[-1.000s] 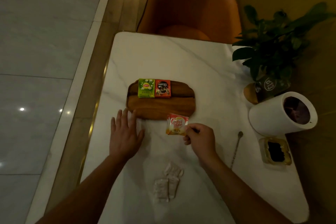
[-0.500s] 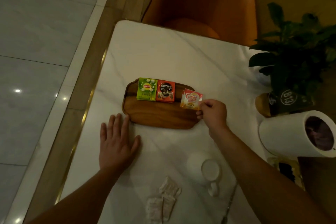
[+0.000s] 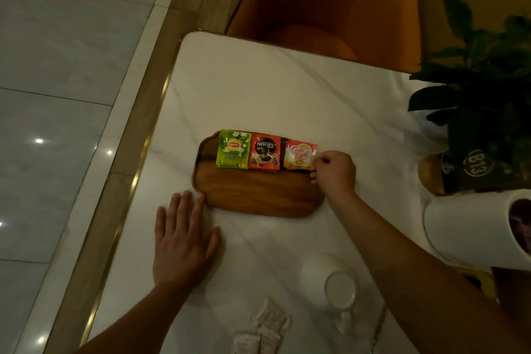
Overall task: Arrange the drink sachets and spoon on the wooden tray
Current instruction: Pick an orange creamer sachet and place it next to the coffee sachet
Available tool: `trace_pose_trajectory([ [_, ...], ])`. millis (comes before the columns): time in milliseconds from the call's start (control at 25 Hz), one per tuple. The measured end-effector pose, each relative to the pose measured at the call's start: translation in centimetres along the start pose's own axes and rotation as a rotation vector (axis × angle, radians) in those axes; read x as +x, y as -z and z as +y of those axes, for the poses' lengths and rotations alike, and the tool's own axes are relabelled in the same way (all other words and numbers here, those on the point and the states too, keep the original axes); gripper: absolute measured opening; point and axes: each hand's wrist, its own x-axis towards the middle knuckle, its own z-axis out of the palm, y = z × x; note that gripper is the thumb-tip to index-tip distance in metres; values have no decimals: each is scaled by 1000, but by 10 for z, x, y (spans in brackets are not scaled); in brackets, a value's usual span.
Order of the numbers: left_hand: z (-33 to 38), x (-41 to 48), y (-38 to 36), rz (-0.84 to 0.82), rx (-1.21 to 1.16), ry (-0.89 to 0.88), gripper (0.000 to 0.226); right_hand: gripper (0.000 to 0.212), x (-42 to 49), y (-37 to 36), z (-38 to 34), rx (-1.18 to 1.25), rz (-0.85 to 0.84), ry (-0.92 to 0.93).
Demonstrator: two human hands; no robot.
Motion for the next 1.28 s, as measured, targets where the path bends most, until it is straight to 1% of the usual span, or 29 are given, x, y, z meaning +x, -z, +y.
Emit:
trace_pose_trajectory([
  [240, -3, 0, -3, 10, 6, -5, 77, 15, 2, -4, -3, -17, 10, -4],
  [560, -4, 1, -4, 26, 0, -7, 75, 12, -2, -5, 0, -27, -15, 7],
  [920, -4, 0, -5, 21, -27, 2, 75, 16, -6, -6, 1, -103, -21, 35],
  [1280, -4, 1, -5, 28, -23, 1, 76, 15, -7, -4, 1, -64, -10, 24],
])
